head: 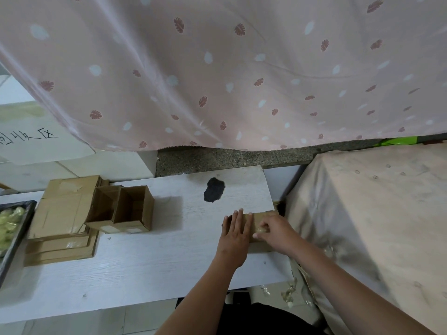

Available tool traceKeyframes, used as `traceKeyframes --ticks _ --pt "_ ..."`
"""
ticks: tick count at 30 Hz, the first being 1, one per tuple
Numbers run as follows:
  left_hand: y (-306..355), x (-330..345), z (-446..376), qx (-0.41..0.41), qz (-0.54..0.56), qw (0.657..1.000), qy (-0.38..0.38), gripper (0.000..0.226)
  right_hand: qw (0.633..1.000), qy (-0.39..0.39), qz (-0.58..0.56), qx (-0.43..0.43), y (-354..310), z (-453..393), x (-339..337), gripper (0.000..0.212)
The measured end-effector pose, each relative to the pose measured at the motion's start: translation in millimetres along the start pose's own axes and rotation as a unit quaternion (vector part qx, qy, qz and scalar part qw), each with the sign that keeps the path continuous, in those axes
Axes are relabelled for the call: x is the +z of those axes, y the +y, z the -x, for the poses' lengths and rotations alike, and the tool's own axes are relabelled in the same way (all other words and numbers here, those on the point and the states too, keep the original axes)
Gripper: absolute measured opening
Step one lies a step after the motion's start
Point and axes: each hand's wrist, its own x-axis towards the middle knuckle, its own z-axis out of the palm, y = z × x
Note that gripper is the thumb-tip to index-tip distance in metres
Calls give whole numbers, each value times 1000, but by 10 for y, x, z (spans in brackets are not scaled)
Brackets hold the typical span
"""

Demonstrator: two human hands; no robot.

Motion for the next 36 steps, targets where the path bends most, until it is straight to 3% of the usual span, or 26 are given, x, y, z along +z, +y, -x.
traceKeyframes --ticks 4,12,14,16,18,20,24,30,36 --pt "44 64 57 -11 -6 1000 1 90 1000 12 -9 7 34 89 9 31" --pt "16 58 29 -14 3 1000 5 75 998 43 -43 -15 -63 138 55 18" --pt "6 65 20 -13 -6 1000 4 75 997 43 -64 -15 -65 153 79 30" --pt "11 77 25 -11 -11 1000 4 75 995 37 -96 -4 -59 176 88 60" --pt "24 94 26 -15 -2 1000 10 75 993 43 -108 23 -54 197 87 71" --pt "35 105 33 -19 5 1000 17 75 993 49 -101 40 -39 205 88 60" --pt "30 125 54 -20 6 1000 20 75 994 50 -85 39 -42 233 104 20" --pt "24 120 62 -21 2 1000 16 75 993 63 -94 32 -50 306 127 8" --pt "28 112 92 -23 -5 1000 15 74 993 70 -92 22 -98 316 139 11"
